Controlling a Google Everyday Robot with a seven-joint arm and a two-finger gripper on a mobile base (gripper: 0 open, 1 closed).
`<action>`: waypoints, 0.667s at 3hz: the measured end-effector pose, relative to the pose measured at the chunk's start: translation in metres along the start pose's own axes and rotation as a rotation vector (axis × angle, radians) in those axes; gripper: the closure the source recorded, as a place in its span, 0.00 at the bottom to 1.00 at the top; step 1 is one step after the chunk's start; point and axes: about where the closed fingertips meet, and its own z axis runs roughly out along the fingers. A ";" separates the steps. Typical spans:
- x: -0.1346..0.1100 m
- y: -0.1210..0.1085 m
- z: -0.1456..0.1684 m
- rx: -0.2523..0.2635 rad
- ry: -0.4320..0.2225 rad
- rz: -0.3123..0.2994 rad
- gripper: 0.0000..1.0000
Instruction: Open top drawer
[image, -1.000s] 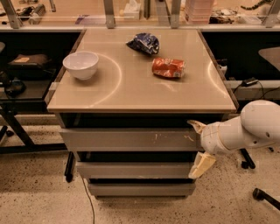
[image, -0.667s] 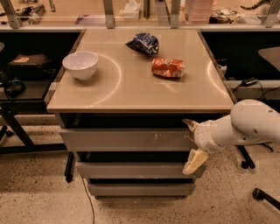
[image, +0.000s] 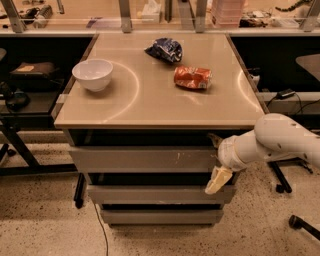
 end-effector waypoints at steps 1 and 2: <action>0.000 0.000 0.001 -0.001 0.000 0.000 0.19; 0.000 0.000 0.000 -0.001 0.000 0.000 0.42</action>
Offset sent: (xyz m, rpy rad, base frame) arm 0.0002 0.0000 -0.0005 -0.0002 0.0009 -0.0001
